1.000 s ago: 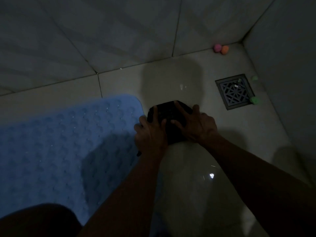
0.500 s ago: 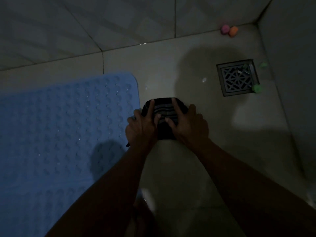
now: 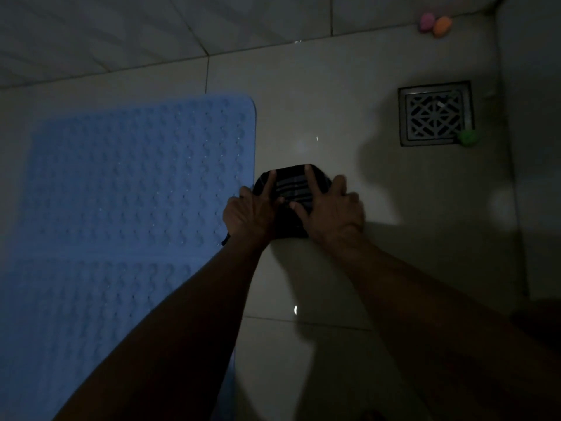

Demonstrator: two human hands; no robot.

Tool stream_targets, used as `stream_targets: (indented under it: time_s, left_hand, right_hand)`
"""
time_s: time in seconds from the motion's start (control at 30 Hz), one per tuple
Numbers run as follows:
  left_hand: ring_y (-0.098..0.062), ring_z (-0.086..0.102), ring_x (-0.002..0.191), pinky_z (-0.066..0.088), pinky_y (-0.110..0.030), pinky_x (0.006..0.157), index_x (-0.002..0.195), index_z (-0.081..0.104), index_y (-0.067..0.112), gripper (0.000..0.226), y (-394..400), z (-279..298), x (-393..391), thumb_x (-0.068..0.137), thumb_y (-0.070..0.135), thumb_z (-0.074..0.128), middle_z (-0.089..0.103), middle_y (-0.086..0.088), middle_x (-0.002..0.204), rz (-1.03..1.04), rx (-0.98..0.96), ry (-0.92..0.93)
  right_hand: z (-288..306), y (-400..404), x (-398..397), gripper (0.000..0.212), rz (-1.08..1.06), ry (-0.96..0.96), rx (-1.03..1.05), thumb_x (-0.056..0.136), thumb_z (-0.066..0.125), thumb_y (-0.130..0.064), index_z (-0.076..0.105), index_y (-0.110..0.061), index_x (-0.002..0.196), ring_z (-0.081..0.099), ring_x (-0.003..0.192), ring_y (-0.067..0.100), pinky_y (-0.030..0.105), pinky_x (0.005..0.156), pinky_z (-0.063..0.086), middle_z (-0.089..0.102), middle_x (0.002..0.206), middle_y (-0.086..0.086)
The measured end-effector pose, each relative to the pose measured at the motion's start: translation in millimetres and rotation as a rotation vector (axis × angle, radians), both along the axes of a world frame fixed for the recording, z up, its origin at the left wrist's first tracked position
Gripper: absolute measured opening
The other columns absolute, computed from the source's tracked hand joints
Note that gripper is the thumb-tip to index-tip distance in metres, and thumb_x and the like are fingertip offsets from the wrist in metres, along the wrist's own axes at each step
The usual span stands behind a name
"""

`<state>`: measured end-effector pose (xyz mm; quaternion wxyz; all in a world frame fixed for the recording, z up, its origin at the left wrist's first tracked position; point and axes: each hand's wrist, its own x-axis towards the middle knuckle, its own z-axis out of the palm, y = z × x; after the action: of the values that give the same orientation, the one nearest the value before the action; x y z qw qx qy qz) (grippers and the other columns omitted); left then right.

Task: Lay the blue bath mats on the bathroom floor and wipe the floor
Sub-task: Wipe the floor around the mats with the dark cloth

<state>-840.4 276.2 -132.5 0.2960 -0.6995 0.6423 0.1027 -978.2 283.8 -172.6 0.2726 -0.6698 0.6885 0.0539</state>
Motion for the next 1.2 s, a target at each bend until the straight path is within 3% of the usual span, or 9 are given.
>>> stream_targets:
  time_s: [0.1, 0.27, 0.37, 0.5, 0.77, 0.97, 1.1, 1.2]
  left_hand:
    - [-0.032, 0.052, 0.114, 0.041, -0.038, 0.084, 0.153, -0.022, 0.038, 0.093, 12.3, 4.5, 0.2, 0.097, 0.055, 0.050, 0.041, -0.019, 0.139, -0.020, 0.007, -0.017]
    - [-0.033, 0.052, 0.111, 0.043, -0.040, 0.087, 0.152, -0.021, 0.040, 0.085, 43.2, 0.2, 12.0, 0.098, 0.058, 0.043, 0.040, -0.020, 0.137, 0.011, -0.010, 0.043]
    - [-0.035, 0.054, 0.108, 0.042, -0.039, 0.083, 0.153, -0.019, 0.042, 0.078, 63.0, -4.1, 20.3, 0.100, 0.061, 0.034, 0.040, -0.020, 0.138, 0.025, -0.043, 0.075]
    - [-0.033, 0.055, 0.106, 0.036, -0.036, 0.075, 0.155, -0.015, 0.042, 0.072, 98.7, -15.1, 34.3, 0.100, 0.063, 0.026, 0.042, -0.018, 0.137, 0.039, -0.084, 0.168]
    - [-0.033, 0.052, 0.106, 0.035, -0.037, 0.072, 0.156, 0.000, 0.045, 0.066, 175.5, -26.3, 59.8, 0.099, 0.065, 0.026, 0.043, -0.016, 0.133, 0.102, -0.160, 0.356]
    - [-0.033, 0.045, 0.115, 0.045, -0.041, 0.082, 0.155, -0.003, 0.046, 0.065, 224.7, -29.6, 78.7, 0.100, 0.062, 0.027, 0.035, -0.016, 0.143, 0.064, -0.133, 0.439]
    - [-0.033, 0.047, 0.110, 0.041, -0.038, 0.073, 0.156, -0.001, 0.045, 0.065, 250.6, -29.4, 87.2, 0.100, 0.063, 0.027, 0.038, -0.014, 0.136, 0.010, -0.147, 0.470]
    - [-0.033, 0.047, 0.111, 0.045, -0.039, 0.076, 0.156, -0.001, 0.044, 0.066, 264.3, -29.3, 88.4, 0.100, 0.063, 0.028, 0.039, -0.015, 0.135, -0.002, -0.156, 0.472]
  right_hand:
    - [0.8, 11.8, 3.4, 0.082, 0.014, 0.014, -0.004, 0.094, 0.028, -0.072, -0.011, -0.037, 0.156, 0.047, 0.118, 0.046, 0.044, 0.094, 0.043, 0.016, 0.154, 0.024]
    - [-3.3, 40.0, 10.5, 0.082, 0.017, 0.049, -0.030, 0.093, 0.026, -0.074, -0.011, -0.037, 0.156, 0.051, 0.114, 0.044, 0.042, 0.089, 0.045, 0.023, 0.151, 0.023]
    - [-0.9, 62.1, 13.9, 0.081, 0.015, 0.060, -0.028, 0.093, 0.026, -0.073, -0.011, -0.038, 0.156, 0.055, 0.103, 0.039, 0.038, 0.080, 0.043, 0.030, 0.146, 0.022]
    - [6.9, 98.8, 19.9, 0.081, -0.029, -0.008, -0.003, 0.092, 0.030, -0.073, -0.009, -0.041, 0.156, 0.053, 0.107, 0.040, 0.040, 0.087, 0.045, 0.029, 0.146, 0.021]
    - [14.3, 175.5, 40.9, 0.081, -0.059, 0.133, 0.049, 0.091, 0.030, -0.076, -0.009, -0.045, 0.155, 0.058, 0.094, 0.037, 0.038, 0.080, 0.047, 0.037, 0.135, 0.017]
    - [24.5, 226.0, 62.0, 0.081, -0.115, 0.244, 0.150, 0.090, 0.030, -0.077, -0.012, -0.047, 0.153, 0.058, 0.103, 0.038, 0.040, 0.079, 0.046, 0.035, 0.136, 0.016]
    - [30.0, 255.5, 69.5, 0.081, -0.144, 0.243, 0.157, 0.090, 0.033, -0.075, -0.008, -0.046, 0.155, 0.059, 0.103, 0.036, 0.038, 0.079, 0.045, 0.036, 0.135, 0.015]
    - [32.6, 269.6, 70.9, 0.082, -0.161, 0.233, 0.168, 0.091, 0.034, -0.075, -0.008, -0.046, 0.155, 0.058, 0.105, 0.037, 0.039, 0.084, 0.046, 0.037, 0.136, 0.016]
